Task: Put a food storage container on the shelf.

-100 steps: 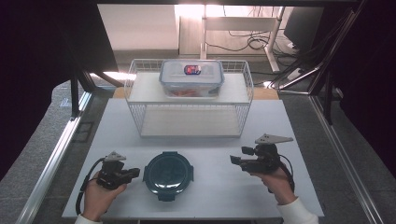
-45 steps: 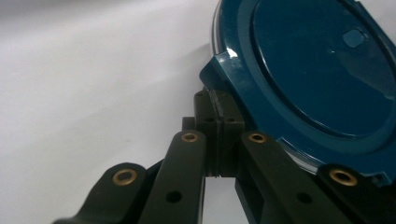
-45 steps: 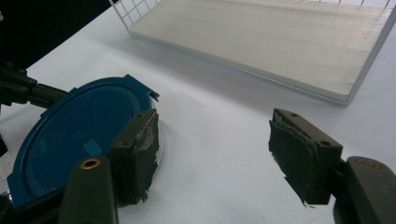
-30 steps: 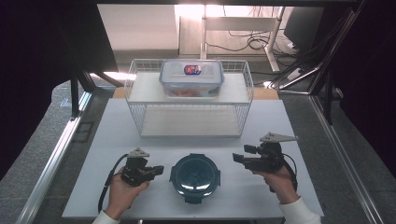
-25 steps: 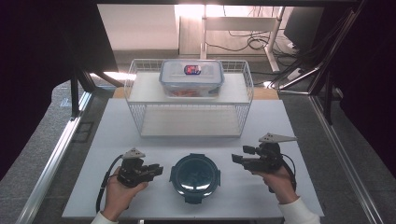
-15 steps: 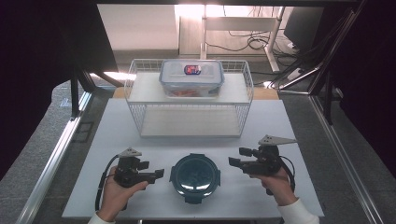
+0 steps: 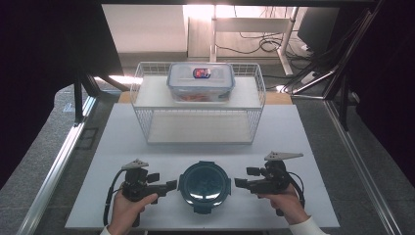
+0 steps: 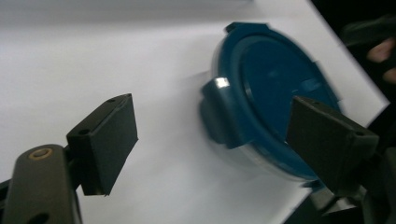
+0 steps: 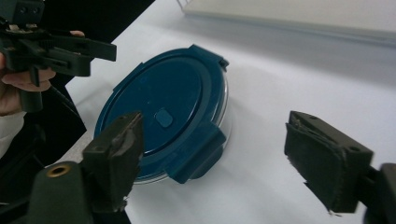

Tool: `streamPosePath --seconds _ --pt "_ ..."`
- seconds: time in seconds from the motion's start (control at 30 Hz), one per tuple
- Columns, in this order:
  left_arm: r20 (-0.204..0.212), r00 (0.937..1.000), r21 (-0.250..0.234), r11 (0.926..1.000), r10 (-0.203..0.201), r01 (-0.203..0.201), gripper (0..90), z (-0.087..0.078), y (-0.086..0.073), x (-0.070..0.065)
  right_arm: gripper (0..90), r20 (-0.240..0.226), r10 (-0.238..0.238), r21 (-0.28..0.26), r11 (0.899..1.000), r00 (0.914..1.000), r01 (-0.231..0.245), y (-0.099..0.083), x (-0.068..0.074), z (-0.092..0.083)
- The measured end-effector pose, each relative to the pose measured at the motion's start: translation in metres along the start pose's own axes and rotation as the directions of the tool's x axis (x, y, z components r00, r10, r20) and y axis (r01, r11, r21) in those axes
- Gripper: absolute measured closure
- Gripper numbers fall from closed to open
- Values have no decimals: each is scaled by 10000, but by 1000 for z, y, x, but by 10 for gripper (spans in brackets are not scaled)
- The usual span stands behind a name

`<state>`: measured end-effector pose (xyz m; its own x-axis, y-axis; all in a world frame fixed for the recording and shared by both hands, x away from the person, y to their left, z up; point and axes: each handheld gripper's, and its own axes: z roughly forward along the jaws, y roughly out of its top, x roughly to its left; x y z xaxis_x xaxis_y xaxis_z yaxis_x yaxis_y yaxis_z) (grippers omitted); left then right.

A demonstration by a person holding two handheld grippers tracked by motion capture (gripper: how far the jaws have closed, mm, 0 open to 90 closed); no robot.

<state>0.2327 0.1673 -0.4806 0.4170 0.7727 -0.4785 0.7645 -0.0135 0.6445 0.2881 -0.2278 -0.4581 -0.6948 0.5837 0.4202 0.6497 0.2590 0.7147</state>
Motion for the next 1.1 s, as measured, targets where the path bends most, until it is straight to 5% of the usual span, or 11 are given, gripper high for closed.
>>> streamPosePath --seconds 0.1,0.27,0.4,0.57,0.93,0.97,1.03,1.07,1.1 --pt "418 9982 -67 9991 -419 422 139 3 -1 -2 161 -176 259 210 9995 9995 -255 0 0 6" --pt "391 9980 67 9988 -488 486 119 11 -2 -3 147 -289 802 565 9953 9964 -785 -4 -3 19" --pt "806 9944 275 9974 -684 663 114 20 0 -1 137 -353 1321 823 9882 9906 -1288 -7 -3 29" --pt "1334 9846 779 9916 -1130 1032 117 37 4 5 131 -491 2150 1091 9719 9754 -2088 -13 1 45" --pt "2017 9642 1287 9805 -1723 1483 155 54 2 9 156 -662 3031 1365 9465 9506 -2923 -22 2 62" --pt "2416 9490 1511 9739 -2027 1695 172 58 1 9 200 -768 3139 1430 9428 9464 -3011 -23 4 64" --pt "2618 9443 1667 9730 -1995 1593 190 61 -1 7 229 -887 3224 1481 9399 9424 -3076 -25 6 67" --pt "2357 9533 1653 9744 -1888 1522 222 61 -2 6 239 -830 3291 1436 9380 9406 -3155 -25 7 68" --pt "2368 9521 1663 9736 -1935 1565 259 61 -2 6 267 -805 3367 1349 9362 9382 -3245 -25 6 66"
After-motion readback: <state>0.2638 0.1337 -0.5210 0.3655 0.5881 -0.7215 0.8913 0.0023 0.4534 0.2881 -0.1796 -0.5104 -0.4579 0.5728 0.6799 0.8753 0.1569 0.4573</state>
